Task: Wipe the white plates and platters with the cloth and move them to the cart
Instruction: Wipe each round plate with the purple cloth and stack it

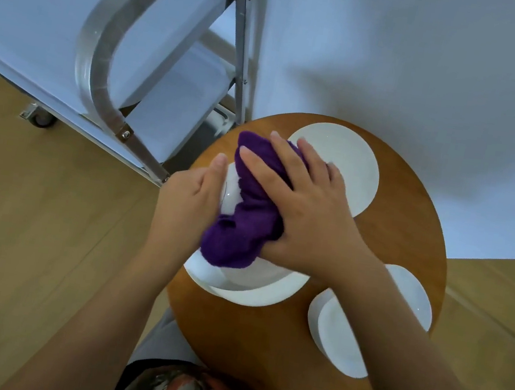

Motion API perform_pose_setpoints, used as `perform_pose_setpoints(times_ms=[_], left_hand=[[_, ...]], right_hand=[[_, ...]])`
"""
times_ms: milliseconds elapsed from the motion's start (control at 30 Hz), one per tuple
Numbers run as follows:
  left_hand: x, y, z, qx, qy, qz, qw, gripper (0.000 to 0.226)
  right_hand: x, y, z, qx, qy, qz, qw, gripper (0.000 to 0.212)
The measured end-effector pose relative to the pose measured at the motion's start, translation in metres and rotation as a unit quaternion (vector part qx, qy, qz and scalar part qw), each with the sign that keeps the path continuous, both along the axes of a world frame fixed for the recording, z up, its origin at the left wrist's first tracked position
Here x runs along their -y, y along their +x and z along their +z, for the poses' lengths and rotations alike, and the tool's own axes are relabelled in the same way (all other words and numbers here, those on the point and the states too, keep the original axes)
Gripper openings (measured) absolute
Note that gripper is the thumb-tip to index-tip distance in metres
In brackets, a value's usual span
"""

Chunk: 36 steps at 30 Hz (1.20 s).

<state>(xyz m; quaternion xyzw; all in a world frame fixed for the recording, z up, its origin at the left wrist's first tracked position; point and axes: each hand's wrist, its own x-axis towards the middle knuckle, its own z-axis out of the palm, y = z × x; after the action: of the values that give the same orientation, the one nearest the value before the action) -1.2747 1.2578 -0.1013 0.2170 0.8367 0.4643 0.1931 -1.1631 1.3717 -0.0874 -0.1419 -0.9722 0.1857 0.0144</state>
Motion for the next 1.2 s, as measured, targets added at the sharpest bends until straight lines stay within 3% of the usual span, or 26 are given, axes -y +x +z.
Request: perform_pose_setpoints(times_ms=[67, 200, 300, 367, 500, 633, 700, 767, 800, 867, 933, 967, 1033, 1200], left_hand=[[0.003, 0.0, 0.0, 0.01, 0.007, -0.016, 1.0, 0.055], [0.009, 0.001, 0.004, 0.036, 0.036, -0.009, 0.999, 0.055], [0.012, -0.004, 0.009, 0.078, 0.053, 0.073, 0.993, 0.057], [0.01, -0.007, 0.013, 0.092, 0.058, 0.129, 0.986, 0.064], [0.004, -0.006, 0.017, 0.139, 0.063, 0.197, 0.968, 0.059], [-0.007, 0.002, 0.01, 0.204, 0.109, 0.264, 0.936, 0.054], [-0.009, 0.007, 0.012, 0.205, 0.123, 0.217, 0.946, 0.058], [-0.002, 0.004, 0.008, 0.232, 0.146, 0.101, 0.956, 0.049], [0.004, -0.004, 0.009, 0.296, 0.174, -0.012, 0.939, 0.047], [0.017, -0.028, 0.007, 0.452, 0.175, -0.235, 0.842, 0.076], [0.022, -0.044, 0.0, 0.589, 0.17, -0.281, 0.738, 0.088], [0.021, -0.045, 0.0, 0.618, 0.151, -0.258, 0.727, 0.08], [0.018, -0.041, -0.007, 0.625, 0.12, -0.196, 0.746, 0.06], [0.017, -0.025, -0.015, 0.594, 0.168, -0.135, 0.775, 0.051]], right_hand=[[-0.011, -0.003, 0.002, 0.005, -0.002, 0.016, 1.0, 0.101], [-0.022, -0.005, -0.001, -0.068, -0.026, 0.02, 0.997, 0.096], [-0.027, 0.005, -0.008, -0.13, -0.208, -0.093, 0.965, 0.09], [-0.026, 0.01, -0.017, -0.194, -0.349, -0.19, 0.897, 0.075], [0.006, 0.018, -0.038, -0.278, -0.446, -0.362, 0.77, 0.066], [0.049, 0.013, -0.052, -0.327, -0.626, -0.471, 0.528, 0.082], [0.042, 0.015, -0.051, -0.334, -0.663, -0.465, 0.482, 0.078], [0.021, 0.027, -0.046, -0.322, -0.69, -0.436, 0.479, 0.064], [0.009, 0.036, -0.042, -0.296, -0.708, -0.416, 0.488, 0.055], [-0.013, 0.052, -0.031, -0.21, -0.73, -0.359, 0.541, 0.047], [-0.031, 0.06, -0.023, -0.103, -0.705, -0.285, 0.641, 0.051], [-0.037, 0.06, -0.02, -0.06, -0.679, -0.25, 0.688, 0.048], [-0.044, 0.054, -0.015, -0.027, -0.633, -0.235, 0.737, 0.039], [-0.031, 0.047, -0.022, -0.074, -0.567, -0.364, 0.736, 0.035]])
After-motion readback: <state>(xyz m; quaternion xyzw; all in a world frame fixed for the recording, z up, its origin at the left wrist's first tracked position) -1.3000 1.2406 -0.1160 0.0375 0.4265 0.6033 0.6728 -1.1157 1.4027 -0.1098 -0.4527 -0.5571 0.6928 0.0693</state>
